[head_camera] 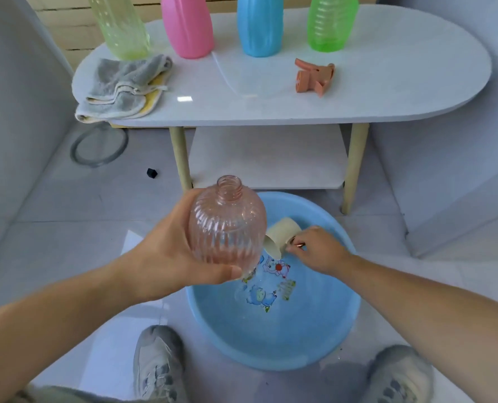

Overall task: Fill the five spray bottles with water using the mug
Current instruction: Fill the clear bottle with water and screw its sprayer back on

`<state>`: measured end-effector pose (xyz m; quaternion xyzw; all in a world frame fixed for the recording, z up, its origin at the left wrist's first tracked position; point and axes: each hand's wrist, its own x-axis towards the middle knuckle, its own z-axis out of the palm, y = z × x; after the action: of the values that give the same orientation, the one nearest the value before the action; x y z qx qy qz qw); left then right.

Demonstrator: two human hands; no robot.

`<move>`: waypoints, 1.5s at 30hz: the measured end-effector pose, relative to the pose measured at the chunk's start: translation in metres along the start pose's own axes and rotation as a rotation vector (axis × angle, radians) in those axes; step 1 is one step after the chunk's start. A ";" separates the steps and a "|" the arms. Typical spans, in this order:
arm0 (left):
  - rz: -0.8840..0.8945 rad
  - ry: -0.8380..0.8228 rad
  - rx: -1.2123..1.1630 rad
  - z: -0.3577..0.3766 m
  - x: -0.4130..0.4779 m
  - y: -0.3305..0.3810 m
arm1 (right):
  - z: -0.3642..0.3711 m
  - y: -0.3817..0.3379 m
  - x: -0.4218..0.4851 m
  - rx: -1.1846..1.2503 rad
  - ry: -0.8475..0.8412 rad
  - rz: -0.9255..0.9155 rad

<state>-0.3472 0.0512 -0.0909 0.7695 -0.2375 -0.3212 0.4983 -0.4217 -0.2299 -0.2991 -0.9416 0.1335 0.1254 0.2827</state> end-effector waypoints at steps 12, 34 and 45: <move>-0.036 -0.002 0.029 0.001 0.022 -0.010 | 0.037 0.019 0.012 -0.092 -0.038 -0.229; 0.107 0.097 -0.103 -0.020 -0.007 0.025 | -0.196 -0.124 -0.104 0.449 0.399 -0.041; 0.139 0.050 -0.063 -0.010 -0.005 0.027 | -0.245 -0.181 -0.152 0.494 0.637 -0.266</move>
<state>-0.3448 0.0502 -0.0616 0.7429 -0.2675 -0.2737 0.5492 -0.4661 -0.1949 0.0368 -0.8462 0.1176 -0.2450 0.4583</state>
